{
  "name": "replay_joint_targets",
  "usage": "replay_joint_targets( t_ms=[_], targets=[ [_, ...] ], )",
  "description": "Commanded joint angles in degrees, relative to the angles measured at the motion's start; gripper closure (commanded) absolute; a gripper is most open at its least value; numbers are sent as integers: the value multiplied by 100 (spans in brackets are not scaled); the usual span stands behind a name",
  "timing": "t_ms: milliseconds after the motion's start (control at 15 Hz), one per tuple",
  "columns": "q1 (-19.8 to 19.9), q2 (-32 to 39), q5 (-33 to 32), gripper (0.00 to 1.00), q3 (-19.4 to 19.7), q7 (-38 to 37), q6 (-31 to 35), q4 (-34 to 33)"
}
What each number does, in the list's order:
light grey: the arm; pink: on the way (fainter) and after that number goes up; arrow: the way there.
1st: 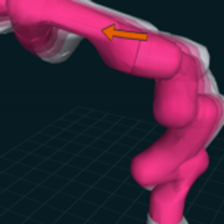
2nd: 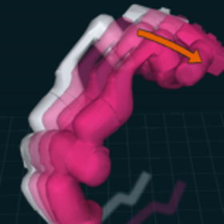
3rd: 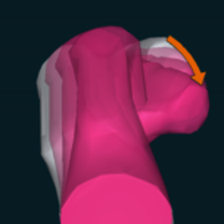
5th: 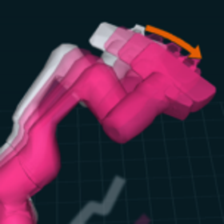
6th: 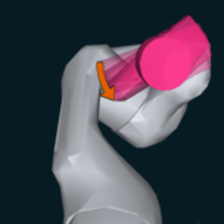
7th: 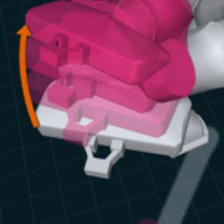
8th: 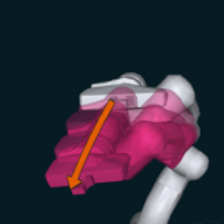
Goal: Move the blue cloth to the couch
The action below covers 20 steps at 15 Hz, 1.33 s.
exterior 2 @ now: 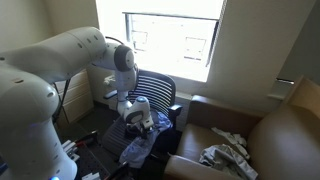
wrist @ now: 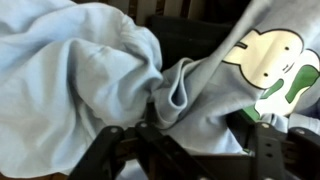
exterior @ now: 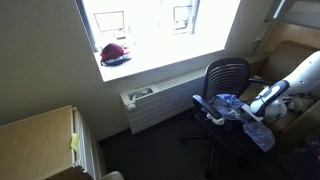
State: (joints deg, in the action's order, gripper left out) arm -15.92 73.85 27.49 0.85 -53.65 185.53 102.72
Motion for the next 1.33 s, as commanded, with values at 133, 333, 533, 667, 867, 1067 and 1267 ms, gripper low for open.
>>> replay_joint_targets(
  t_ms=[133,333,533,667,867,1067,1267],
  targets=[
    [631,-10,-18,69,-313,116,-460,-133],
    [918,-177,-43,91,-529,187,-574,-137],
    [1766,-790,-221,100,-1414,748,-502,196],
    [2191,-1292,-348,100,-1845,1305,-315,532],
    [2434,-2105,-362,99,-2072,1946,-110,1000],
    [2809,-2932,-237,99,-2399,2398,59,1442],
    [3343,-3610,-307,99,-2945,2377,760,1870]
  ],
)
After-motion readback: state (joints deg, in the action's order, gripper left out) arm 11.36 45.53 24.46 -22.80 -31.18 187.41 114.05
